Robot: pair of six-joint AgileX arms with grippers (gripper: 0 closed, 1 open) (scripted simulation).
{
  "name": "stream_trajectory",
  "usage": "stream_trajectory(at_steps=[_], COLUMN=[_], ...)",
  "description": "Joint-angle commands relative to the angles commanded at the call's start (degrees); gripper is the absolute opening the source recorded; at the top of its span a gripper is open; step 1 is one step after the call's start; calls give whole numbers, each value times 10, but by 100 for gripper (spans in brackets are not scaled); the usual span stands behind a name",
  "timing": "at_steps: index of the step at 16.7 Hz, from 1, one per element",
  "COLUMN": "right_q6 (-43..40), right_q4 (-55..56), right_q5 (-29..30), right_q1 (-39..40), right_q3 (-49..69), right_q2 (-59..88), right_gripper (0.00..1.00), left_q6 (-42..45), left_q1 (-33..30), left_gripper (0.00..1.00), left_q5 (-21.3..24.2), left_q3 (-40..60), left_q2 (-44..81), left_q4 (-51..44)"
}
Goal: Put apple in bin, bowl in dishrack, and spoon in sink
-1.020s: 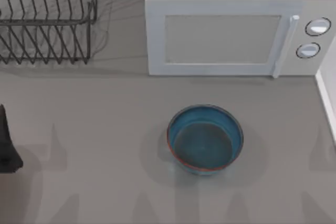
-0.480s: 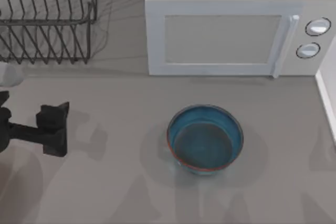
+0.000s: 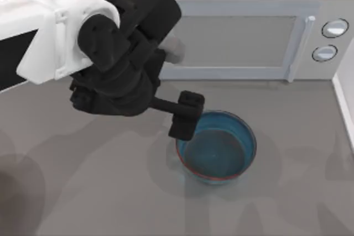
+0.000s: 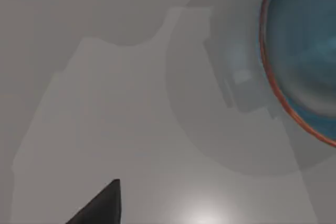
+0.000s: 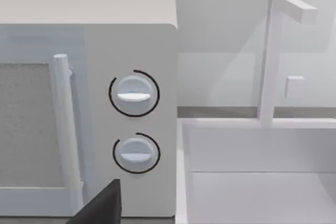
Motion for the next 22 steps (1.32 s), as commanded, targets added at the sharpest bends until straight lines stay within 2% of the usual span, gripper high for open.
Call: stream_trajectory(at_steps=[6, 13, 17, 22], right_q6=[0, 0, 0, 0], right_q4=[0, 0, 0, 0], right_q5=[0, 0, 0, 0], right_q1=[0, 0, 0, 0], right_q3=[0, 0, 0, 0], right_q2=[0, 0, 0, 0], right_gripper=[100, 100, 100, 100], left_q6=[-139, -297, -351, -360], left_q1=[-105, -153, -156, -156], left_gripper=[100, 100, 100, 100], left_q5=[-5, -18, -24, -26], left_q3=[329, 635, 726, 742], left_q2=[287, 476, 515, 520], left_q4=[-195, -334, -367, -372])
